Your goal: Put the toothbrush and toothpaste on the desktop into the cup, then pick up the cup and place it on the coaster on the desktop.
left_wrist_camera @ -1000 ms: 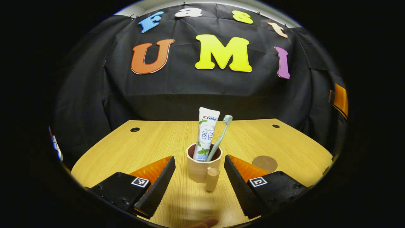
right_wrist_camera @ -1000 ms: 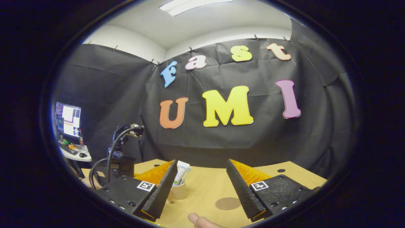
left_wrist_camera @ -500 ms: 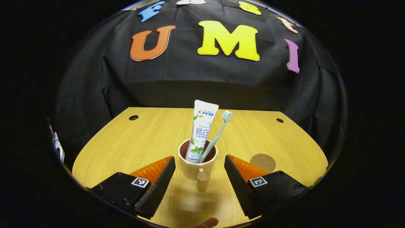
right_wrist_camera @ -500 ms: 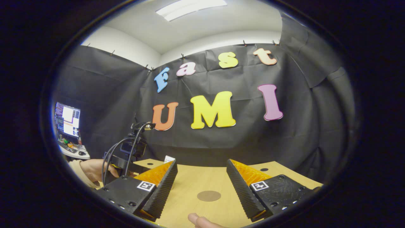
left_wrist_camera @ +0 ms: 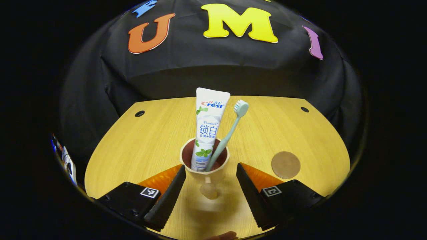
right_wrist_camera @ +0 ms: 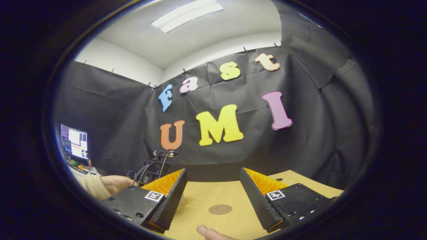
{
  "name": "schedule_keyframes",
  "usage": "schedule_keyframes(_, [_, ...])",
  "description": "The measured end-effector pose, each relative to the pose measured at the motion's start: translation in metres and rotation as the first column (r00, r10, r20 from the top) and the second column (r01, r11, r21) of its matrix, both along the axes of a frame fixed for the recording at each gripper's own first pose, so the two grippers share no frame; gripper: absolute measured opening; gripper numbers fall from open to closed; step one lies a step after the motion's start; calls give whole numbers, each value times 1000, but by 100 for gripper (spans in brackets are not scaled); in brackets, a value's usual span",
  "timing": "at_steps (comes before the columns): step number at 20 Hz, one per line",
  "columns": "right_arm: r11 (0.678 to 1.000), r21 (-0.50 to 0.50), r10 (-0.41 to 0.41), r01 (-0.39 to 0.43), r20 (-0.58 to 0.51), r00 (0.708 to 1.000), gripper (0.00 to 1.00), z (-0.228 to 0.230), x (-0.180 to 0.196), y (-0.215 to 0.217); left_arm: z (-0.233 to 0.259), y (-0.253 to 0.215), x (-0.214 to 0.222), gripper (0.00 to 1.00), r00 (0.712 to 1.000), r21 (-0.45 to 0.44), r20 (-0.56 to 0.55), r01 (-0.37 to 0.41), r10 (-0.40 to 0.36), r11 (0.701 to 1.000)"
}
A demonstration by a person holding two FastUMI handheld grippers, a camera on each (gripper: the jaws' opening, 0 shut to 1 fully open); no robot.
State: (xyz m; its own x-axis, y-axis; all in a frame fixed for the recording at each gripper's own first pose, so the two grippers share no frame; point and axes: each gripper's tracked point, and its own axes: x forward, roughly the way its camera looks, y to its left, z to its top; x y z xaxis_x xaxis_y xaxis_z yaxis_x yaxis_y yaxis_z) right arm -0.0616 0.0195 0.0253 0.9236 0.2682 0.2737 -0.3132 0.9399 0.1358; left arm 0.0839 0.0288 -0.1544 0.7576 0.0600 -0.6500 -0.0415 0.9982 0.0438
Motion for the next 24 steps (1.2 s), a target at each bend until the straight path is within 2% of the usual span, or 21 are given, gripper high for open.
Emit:
schedule_keyframes(4, [1000,20,-5,5,5,1000,95,1,4,-9,-27,2,0,89,995,-41,-97,-28,24,999])
schedule_keyframes(8, [998,63,3,-1,-17,1000,96,-3,12,-18,-28,2,9,89,995,-12,-98,-24,23,1000])
schedule_keyframes(9, [998,61,10,-9,-23,1000,95,-4,13,-17,-28,1,11,94,995,-1,-99,-18,18,1000])
schedule_keyframes(10, [998,61,7,-5,-28,1000,95,-6,15,-18,-27,1,10,88,995,5,-96,-13,14,1000])
schedule_keyframes(15, [998,57,-9,12,-54,998,96,-16,26,-20,-31,2,11,83,994,10,-112,-1,2,1000])
schedule_keyframes(16, [998,57,-9,12,-59,998,96,-18,26,-19,-32,3,11,86,993,8,-122,4,-3,1000])
schedule_keyframes(18, [998,57,-6,10,-71,997,96,-22,29,-18,-37,1,8,77,988,1,-152,13,-13,1000])
schedule_keyframes(19, [998,58,-4,8,-73,997,96,-22,29,-17,-40,0,6,80,986,-6,-165,16,-17,1000])
schedule_keyframes(20, [998,58,-3,8,-74,997,96,-22,29,-16,-43,-2,5,69,983,-17,-180,14,-17,1000])
schedule_keyframes(21, [998,57,-3,7,-72,997,96,-21,29,-15,-47,-2,4,64,982,-23,-191,12,-16,1000])
schedule_keyframes(22, [999,53,-2,6,-70,998,96,-22,28,-15,-53,-1,4,53,979,-30,-205,7,-14,1000])
schedule_keyframes(23, [999,49,-2,6,-68,998,96,-22,27,-15,-58,-1,4,49,976,-35,-216,4,-11,999])
schedule_keyframes(24, [999,45,-4,7,-67,998,96,-22,27,-15,-63,-1,5,33,976,-42,-219,4,-13,999])
